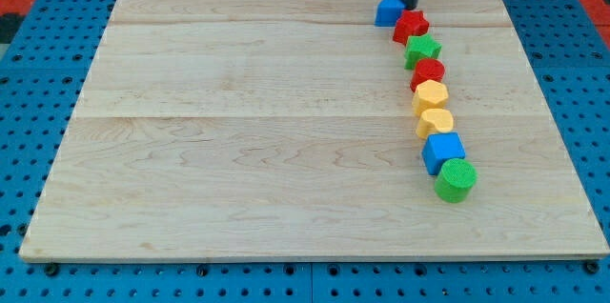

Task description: Move the triangle to the top center of the board

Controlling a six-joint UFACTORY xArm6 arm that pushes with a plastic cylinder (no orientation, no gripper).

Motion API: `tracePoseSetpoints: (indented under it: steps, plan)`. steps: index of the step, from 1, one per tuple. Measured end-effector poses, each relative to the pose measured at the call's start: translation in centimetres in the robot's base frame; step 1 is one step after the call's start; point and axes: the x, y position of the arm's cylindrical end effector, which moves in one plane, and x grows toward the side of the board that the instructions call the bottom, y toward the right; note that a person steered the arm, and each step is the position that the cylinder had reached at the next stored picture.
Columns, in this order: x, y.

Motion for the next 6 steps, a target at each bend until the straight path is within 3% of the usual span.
tracePoseSetpoints:
  steps: [2, 6]
  plan:
    - [1.7, 0.6]
    - [2.4, -12.7]
